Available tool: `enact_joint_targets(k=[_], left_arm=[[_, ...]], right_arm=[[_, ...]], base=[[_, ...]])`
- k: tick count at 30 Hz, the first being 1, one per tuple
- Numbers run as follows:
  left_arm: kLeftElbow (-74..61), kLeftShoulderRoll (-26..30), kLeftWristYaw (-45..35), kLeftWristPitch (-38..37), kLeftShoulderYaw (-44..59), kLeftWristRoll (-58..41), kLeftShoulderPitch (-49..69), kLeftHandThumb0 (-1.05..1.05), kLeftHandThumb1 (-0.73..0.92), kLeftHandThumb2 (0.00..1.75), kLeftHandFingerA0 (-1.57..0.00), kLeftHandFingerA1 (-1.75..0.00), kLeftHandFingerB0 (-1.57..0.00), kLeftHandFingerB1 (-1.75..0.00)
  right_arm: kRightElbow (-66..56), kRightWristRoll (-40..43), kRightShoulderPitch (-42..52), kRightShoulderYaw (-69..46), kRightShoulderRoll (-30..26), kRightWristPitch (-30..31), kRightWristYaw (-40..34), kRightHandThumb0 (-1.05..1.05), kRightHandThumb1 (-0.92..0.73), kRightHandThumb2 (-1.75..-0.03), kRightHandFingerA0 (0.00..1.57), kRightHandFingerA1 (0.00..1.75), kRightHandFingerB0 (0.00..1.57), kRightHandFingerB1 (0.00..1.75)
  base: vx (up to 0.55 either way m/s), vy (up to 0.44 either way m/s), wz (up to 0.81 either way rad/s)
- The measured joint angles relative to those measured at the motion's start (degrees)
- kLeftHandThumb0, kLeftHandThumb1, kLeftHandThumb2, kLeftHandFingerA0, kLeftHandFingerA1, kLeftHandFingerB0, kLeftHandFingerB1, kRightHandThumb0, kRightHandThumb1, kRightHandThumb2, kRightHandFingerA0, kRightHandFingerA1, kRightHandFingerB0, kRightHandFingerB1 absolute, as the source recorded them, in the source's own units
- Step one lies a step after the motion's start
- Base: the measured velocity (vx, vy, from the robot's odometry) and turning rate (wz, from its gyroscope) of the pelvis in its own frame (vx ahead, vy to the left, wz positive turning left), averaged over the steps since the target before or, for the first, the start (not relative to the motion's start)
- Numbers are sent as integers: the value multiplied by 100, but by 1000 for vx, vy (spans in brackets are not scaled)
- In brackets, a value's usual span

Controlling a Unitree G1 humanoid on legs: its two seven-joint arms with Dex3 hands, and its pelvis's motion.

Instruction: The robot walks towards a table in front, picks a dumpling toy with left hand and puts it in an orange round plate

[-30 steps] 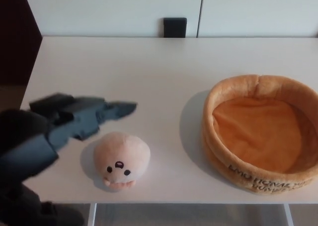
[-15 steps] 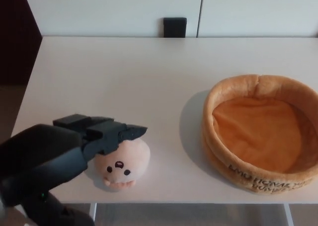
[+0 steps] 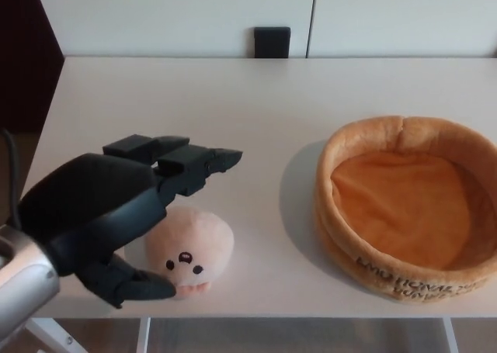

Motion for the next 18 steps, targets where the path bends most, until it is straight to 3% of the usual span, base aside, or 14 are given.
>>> enact_joint_targets(k=[1, 11, 18], left_arm=[[84, -87, 0, 12, -84, 126, -44, -34, 25, 66, 0, -26, 0, -31], [697, -507, -83, 76, -642, 939, -328, -45, 33, 65, 0, -12, -7, -24], [925, -708, -288, 85, -991, 1447, -366, -43, 32, 67, 0, -15, -4, -25]], right_arm=[[4, -10, -1, 4, 0, 0, -5, -4, -51, -55, 60, 46, 32, 31], [25, 93, -26, -271, 4, -4, 90, -6, -50, -55, 55, 45, 33, 32], [19, 186, -37, -404, 14, 2, 179, -6, -50, -55, 56, 46, 32, 31]], base=[[0, 0, 0], [0, 0, 0], [0, 0, 0]])
